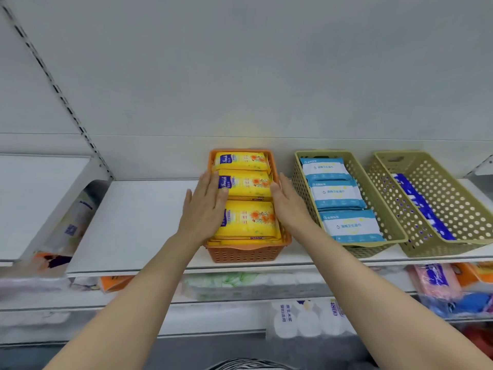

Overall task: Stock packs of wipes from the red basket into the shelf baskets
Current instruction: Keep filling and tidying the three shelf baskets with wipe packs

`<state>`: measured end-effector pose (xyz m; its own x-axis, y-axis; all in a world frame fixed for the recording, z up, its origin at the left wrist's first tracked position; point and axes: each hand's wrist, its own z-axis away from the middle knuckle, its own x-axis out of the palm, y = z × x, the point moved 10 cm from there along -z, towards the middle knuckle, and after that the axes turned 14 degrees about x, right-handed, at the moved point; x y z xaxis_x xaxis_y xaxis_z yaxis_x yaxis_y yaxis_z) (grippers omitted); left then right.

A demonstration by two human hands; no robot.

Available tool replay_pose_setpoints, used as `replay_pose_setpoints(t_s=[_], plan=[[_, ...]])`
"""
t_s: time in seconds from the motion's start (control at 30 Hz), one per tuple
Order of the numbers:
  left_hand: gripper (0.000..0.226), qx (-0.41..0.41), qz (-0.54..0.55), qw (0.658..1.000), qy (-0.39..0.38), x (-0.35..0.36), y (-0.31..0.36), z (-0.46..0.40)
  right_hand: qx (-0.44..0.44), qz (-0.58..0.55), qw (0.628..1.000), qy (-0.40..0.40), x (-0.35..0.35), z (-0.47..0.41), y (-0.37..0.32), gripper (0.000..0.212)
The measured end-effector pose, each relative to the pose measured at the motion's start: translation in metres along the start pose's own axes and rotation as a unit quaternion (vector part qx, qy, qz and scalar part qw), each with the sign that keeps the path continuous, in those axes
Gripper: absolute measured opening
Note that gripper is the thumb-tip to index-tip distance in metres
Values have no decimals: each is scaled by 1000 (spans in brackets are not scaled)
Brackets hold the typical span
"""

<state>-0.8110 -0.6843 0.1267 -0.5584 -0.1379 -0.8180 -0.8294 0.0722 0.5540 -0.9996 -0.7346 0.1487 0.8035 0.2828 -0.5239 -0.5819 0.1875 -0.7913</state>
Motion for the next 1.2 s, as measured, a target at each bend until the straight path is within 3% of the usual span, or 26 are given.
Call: replay_pose_setpoints(t_s=[0.37,0.63,0.77,0.9,1.1,1.2], plan=[[68,-25,38,999,-20,11,-1,7,23,-30,998,-40,18,-12,10,55],[64,-32,88,996,1,11,7,8,23,-24,999,-36,22,-18,14,75],[64,-34,96,995,2,12,6,8,10,25,999,-25,20,-12,9,68],[58,7,35,999,-9,3,4,8,-31,129,991,14,14,-1,8,59],[60,63,-76,991,-90,4,-1,13,-74,170,981,66,13,9,10,62],[63,61,-95,989,-92,4,-1,16,-102,185,972,101,15,13,9,61]])
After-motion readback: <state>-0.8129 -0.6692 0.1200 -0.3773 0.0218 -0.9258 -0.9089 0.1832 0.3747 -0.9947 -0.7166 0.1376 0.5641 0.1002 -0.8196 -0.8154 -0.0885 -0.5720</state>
